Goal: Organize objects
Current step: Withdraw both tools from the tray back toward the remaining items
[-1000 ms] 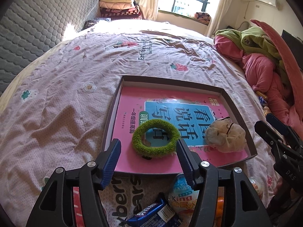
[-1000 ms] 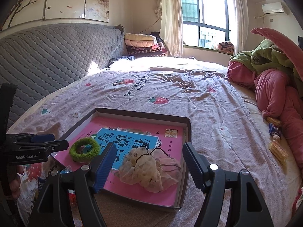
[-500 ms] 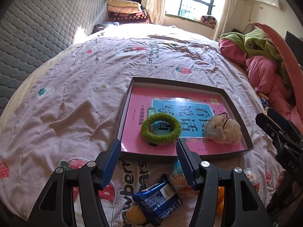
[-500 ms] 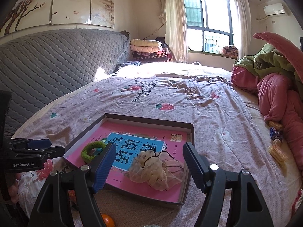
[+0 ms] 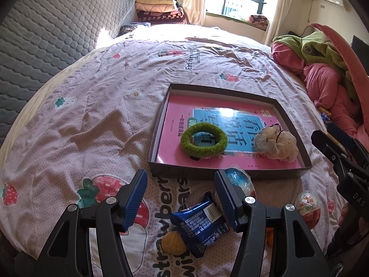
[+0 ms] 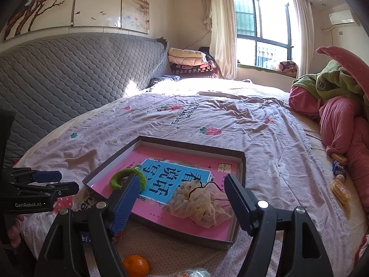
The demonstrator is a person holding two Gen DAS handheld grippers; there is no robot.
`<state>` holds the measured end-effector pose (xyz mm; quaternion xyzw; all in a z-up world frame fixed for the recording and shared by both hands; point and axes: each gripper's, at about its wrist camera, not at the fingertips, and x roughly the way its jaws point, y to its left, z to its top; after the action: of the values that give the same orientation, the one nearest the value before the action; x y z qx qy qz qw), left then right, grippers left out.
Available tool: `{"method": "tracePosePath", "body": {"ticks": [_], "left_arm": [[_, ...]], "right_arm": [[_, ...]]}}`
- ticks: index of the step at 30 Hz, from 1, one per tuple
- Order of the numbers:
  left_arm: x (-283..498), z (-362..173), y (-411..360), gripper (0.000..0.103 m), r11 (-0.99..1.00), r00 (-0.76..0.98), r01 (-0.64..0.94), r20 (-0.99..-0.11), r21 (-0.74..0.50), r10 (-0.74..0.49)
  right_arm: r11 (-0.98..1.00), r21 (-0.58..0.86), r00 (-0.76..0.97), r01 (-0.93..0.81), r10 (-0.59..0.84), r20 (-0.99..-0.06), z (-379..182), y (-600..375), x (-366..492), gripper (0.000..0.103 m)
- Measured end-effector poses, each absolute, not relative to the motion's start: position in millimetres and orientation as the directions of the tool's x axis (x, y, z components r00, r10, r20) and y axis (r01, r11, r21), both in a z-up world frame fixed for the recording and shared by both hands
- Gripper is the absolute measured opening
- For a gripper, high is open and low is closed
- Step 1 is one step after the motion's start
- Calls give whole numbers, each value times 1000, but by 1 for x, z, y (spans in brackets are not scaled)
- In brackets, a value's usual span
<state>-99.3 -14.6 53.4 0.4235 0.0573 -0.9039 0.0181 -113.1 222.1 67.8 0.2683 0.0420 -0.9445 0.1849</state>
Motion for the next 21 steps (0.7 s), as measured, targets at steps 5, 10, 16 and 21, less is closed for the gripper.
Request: {"method": "tracePosePath", "body": {"ticks": [5, 10, 16, 21], "left_arm": [[-94, 53, -12, 62, -994, -634, 77, -773, -80, 13], [-89, 52, -7, 63, -996, -632, 60, -775, -62, 10], [-82, 46, -6, 63, -998, -625, 43, -780, -54, 15], [-75, 37, -5, 63, -998, -610, 34, -792, -60, 27]], "right_arm": [[-926, 14, -789, 377, -329, -519, 69, 221, -107, 75], [-929, 22, -788, 370, -326, -523, 68, 226, -100, 75], [-938, 28, -789, 346, -307, -533, 64, 233, -91, 75], [-942, 21, -790, 334, -292, -539, 56, 237, -77, 75]]}}
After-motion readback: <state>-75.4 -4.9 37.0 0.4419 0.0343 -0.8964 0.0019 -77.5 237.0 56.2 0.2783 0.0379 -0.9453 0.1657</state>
